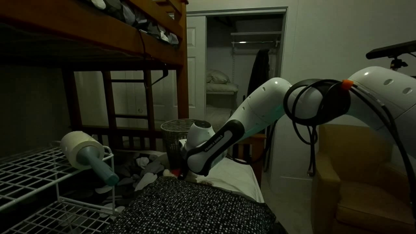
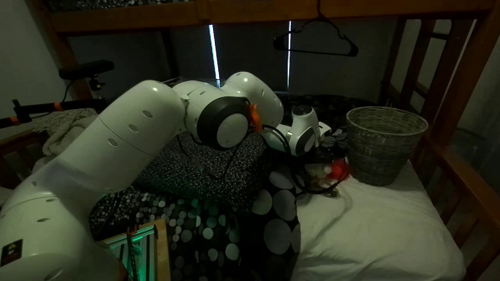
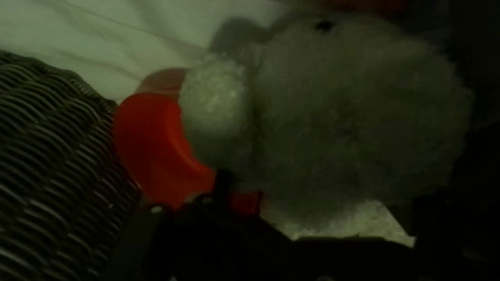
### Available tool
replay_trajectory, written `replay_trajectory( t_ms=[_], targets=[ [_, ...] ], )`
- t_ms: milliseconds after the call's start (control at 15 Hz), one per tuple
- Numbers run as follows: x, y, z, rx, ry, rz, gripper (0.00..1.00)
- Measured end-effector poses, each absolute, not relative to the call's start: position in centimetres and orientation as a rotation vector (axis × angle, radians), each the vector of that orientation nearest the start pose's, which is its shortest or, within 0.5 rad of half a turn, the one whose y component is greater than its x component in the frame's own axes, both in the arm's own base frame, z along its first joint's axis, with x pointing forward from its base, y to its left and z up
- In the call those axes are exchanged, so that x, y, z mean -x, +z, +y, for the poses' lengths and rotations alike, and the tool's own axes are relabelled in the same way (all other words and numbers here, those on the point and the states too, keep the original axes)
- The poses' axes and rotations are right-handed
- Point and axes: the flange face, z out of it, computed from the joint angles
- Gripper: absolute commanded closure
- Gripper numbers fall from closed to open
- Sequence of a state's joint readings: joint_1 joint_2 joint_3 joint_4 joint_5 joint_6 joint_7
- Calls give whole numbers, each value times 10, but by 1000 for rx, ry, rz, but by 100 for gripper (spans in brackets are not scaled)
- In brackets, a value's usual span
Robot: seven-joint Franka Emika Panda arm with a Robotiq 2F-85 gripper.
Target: Move the stuffed bear to the left
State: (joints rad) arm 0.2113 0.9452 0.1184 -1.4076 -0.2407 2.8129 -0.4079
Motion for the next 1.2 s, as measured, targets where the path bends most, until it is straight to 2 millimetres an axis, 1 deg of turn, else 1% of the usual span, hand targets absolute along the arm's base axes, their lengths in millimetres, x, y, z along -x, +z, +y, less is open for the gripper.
replay_trajectory(
  t_ms=[133, 267, 333, 400, 533, 600, 733, 867, 933, 1067, 1200],
  targets=[
    [-729, 179, 238, 2828, -733, -1320, 54],
    [-734, 178, 240, 2830, -731, -1318, 71],
    [-737, 179, 241, 2831, -732, -1318, 77],
    [-739, 181, 242, 2834, -728, -1318, 86],
    [-742, 185, 244, 2840, -712, -1318, 99],
    [-743, 187, 244, 2843, -701, -1318, 100],
    [-744, 190, 245, 2850, -666, -1321, 97],
    [-743, 192, 247, 2850, -610, -1339, 97],
    [-743, 197, 247, 2843, -594, -1345, 97],
    [-744, 217, 242, 2820, -604, -1350, 97],
    [-744, 247, 222, 2827, -645, -1341, 97]
  ],
)
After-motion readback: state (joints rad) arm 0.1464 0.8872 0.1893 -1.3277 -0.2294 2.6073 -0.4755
